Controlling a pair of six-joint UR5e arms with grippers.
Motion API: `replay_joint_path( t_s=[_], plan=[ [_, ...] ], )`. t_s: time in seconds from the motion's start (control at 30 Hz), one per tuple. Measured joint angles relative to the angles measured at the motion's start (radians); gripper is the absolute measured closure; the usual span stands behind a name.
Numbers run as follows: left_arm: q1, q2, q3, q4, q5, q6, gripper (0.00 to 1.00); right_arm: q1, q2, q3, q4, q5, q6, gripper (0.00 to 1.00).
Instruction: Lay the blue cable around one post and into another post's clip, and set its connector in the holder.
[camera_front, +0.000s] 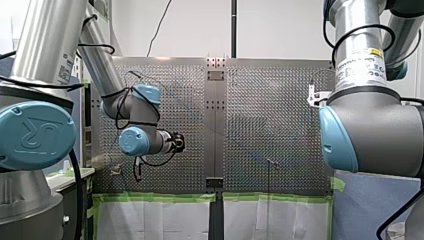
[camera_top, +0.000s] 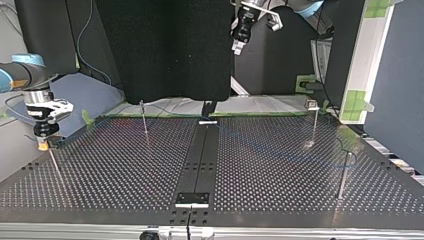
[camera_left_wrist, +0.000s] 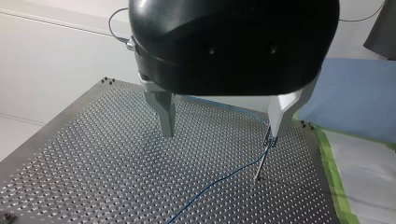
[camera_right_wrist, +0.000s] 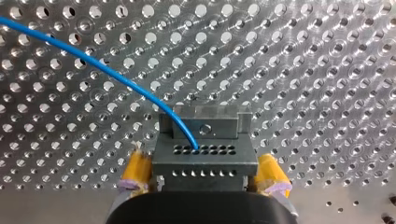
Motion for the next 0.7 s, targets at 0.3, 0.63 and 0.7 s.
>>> replay_joint_path(
  t_s=[0.3, 0.63, 0.7],
  plan=[
    [0.000, 0.000, 0.000, 0.000, 0.000, 0.000, 0.00, 0.000, 0.000, 0.000, 0.001, 0.006, 0.000, 0.00],
    [0.000, 0.000, 0.000, -0.001, 0.000, 0.000, 0.00, -0.001, 0.000, 0.000, 0.002, 0.021, 0.000, 0.00],
    [0.000, 0.000, 0.000, -0.001, 0.000, 0.000, 0.00, -0.001, 0.000, 0.000, 0.002, 0.023, 0.000, 0.00]
  ],
)
